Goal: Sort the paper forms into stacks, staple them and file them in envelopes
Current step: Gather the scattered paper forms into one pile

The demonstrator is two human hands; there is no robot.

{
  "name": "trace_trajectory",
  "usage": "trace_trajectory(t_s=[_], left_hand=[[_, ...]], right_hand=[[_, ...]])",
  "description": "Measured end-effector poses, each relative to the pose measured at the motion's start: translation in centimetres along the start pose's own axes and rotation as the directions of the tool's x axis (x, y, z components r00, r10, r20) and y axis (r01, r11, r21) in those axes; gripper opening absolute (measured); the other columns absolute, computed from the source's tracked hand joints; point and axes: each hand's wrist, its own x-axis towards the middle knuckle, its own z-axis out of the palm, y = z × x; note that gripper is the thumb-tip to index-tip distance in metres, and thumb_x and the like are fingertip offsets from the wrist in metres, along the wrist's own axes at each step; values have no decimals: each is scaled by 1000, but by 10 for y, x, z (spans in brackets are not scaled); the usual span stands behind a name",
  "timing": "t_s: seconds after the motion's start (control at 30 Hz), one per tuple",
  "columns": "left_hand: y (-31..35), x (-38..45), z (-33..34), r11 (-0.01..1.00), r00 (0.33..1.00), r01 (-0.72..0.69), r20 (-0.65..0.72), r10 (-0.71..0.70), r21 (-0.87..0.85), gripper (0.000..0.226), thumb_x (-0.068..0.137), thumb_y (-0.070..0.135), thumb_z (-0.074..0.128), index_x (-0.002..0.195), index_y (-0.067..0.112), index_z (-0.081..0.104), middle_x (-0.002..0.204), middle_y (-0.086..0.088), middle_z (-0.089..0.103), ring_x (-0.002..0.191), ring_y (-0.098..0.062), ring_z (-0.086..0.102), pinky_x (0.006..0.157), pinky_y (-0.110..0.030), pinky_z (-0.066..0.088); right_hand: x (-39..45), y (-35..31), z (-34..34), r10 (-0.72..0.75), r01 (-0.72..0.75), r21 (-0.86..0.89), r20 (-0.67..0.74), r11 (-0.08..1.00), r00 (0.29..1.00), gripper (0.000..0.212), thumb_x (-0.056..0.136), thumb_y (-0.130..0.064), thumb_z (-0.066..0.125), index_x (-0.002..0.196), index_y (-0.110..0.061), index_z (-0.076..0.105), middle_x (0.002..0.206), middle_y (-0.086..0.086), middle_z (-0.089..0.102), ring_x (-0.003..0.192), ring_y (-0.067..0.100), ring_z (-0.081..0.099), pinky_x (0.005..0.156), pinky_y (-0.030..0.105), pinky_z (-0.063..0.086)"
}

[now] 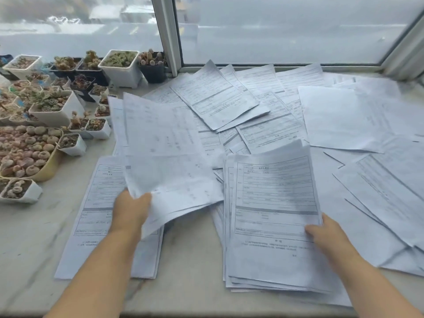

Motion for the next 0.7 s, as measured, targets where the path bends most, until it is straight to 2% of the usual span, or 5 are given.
trace_trajectory(t_s=[0.1,0.23,0.4,0.5,0.7], left_hand=[[-3,-3,-53,981,995,-25,92,43,-191,14,90,3,62,100,12,64,107,-14,69,85,-23,63,82,-32,45],[-18,-43,-45,999,918,-7,395,25,-47,18,77,11,76,93,13,69,84,3,76,72,-8,71,67,-26,49],[-45,-81,20,996,798,29,598,-74,85,29,76,24,70,103,13,71,94,1,76,86,-12,72,73,-24,55],[-49,-88,42,995,719,-3,692,-66,98,24,82,22,71,105,15,69,95,3,74,85,-9,69,71,-21,53],[-60,-11,-47,862,986,-152,10,168,484,54,84,31,71,131,12,52,128,-10,52,115,-29,52,94,-39,45]], right_hand=[[-5,-4,7,-4,-11,87,172,996,985,32,83,9,52,99,-13,67,93,8,75,91,32,69,86,47,56],[-11,-13,19,1,-83,222,349,972,937,29,92,2,51,111,-14,67,95,5,76,93,29,71,83,42,56],[-5,-8,27,65,-281,395,479,875,875,47,85,-55,64,117,-20,67,108,0,74,103,22,69,94,42,52],[-9,-9,34,29,-217,363,459,906,888,22,96,-10,57,117,-11,65,100,7,76,87,24,73,70,37,59],[-10,-8,39,34,-103,274,247,956,968,27,91,3,51,112,-8,65,102,15,72,95,36,68,92,57,52]])
